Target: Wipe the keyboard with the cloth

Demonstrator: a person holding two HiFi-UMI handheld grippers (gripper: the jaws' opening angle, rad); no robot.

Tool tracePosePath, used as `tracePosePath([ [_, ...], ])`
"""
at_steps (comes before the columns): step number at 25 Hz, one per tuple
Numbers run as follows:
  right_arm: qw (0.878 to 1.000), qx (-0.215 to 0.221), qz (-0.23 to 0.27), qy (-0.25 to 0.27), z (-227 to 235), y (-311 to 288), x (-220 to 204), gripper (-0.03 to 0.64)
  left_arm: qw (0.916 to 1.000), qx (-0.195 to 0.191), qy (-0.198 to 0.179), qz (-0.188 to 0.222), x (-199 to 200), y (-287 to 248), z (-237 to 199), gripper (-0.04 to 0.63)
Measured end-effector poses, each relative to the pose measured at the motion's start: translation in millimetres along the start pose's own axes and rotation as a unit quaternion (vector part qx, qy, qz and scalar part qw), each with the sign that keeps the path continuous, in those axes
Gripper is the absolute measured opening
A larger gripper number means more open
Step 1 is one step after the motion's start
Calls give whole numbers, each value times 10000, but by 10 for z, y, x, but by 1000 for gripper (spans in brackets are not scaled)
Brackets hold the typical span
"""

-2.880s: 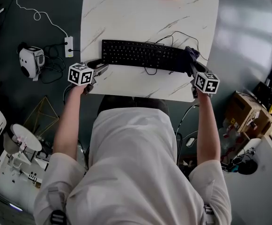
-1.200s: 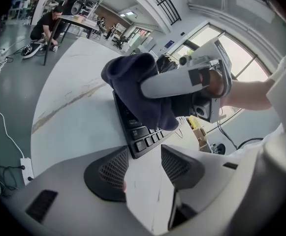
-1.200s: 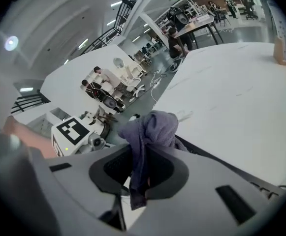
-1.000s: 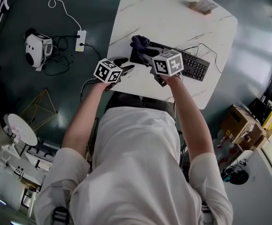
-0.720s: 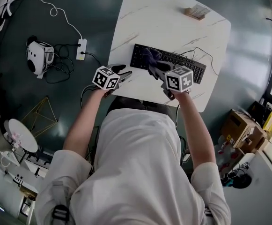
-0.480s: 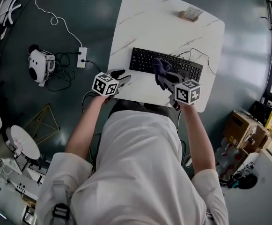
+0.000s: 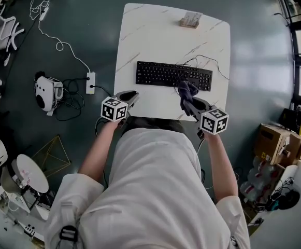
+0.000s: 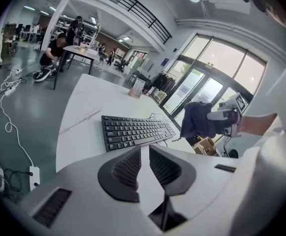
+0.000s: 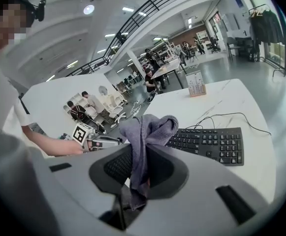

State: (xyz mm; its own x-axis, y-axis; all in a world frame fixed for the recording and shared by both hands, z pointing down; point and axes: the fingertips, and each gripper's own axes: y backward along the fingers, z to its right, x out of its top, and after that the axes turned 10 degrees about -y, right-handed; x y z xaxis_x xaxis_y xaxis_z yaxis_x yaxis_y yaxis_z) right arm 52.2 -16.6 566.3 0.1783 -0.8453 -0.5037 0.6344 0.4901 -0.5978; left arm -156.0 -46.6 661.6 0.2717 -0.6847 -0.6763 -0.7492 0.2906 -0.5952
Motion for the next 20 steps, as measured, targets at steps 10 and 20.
tracePosePath([
  [10, 9983, 63, 588, -7, 154, 885, -299, 77, 9962, 634, 83, 588, 141, 410, 760, 26],
  [20, 9912, -28, 1025, 837, 117, 1820, -585, 77, 9841, 1111, 63, 1382, 103, 888, 1645, 14],
])
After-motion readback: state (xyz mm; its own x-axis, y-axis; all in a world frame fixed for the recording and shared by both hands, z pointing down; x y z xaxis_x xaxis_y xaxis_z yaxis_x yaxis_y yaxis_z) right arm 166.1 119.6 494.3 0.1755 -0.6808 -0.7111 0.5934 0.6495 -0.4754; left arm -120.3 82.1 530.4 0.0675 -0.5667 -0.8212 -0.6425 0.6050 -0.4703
